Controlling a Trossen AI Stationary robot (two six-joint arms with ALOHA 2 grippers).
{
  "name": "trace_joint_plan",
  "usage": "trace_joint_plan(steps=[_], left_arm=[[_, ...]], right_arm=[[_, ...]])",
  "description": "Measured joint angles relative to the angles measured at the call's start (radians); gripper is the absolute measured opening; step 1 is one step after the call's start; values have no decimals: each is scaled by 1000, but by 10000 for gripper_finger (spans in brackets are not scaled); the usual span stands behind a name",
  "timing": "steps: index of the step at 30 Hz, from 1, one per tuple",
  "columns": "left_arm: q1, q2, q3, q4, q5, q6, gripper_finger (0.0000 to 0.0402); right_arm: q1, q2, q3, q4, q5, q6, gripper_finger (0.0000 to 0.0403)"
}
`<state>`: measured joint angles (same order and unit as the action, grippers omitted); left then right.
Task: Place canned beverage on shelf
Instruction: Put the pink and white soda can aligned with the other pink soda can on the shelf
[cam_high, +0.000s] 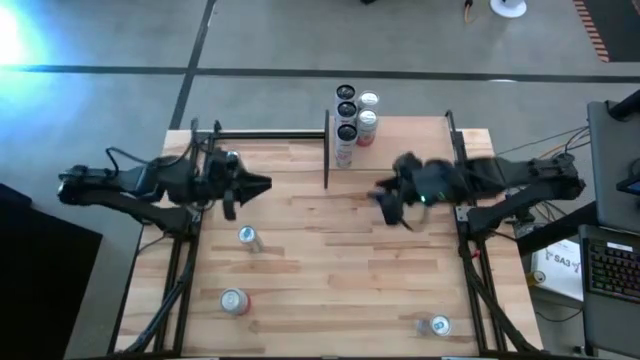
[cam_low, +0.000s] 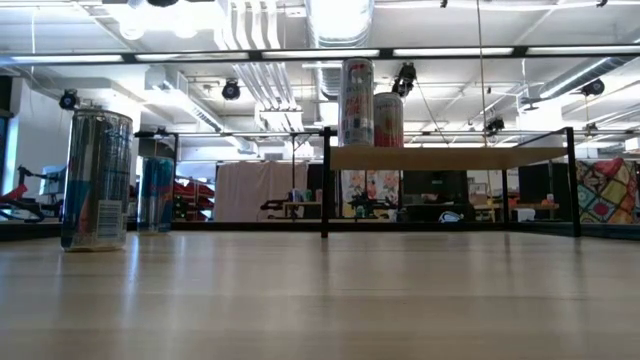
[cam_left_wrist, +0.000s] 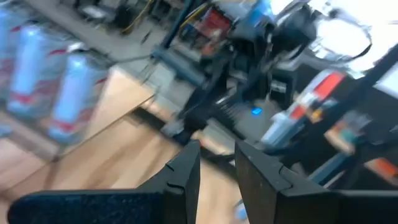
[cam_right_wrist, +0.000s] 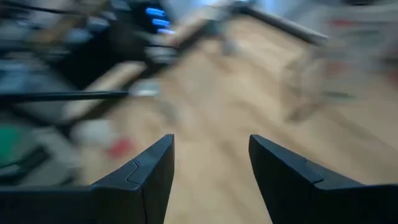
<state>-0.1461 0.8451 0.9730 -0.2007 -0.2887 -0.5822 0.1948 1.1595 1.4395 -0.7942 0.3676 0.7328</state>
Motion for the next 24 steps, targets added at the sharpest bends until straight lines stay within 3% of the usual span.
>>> trace_joint_plan(steps=[4, 7, 10, 15, 19, 24], left_arm=[[-141, 27, 61, -97, -168, -18, 77], [-230, 59, 114, -273, -289, -169, 77], [-328, 106, 141, -401, -332, -350, 77], [-521, 217, 187, -535, -325, -666, 77], [-676, 324, 268, -702, -169, -907, 77], [-828, 458, 388, -896, -112, -976, 77]], right_arm=[[105, 5, -39, 123, 5, -1, 196], [153, 23, -79, 151, 90, 25, 196], [185, 49, -136, 154, 137, 78, 196], [194, 122, -224, 151, 151, 203, 196], [225, 162, -242, 159, 149, 289, 196], [233, 212, -235, 175, 157, 307, 196]])
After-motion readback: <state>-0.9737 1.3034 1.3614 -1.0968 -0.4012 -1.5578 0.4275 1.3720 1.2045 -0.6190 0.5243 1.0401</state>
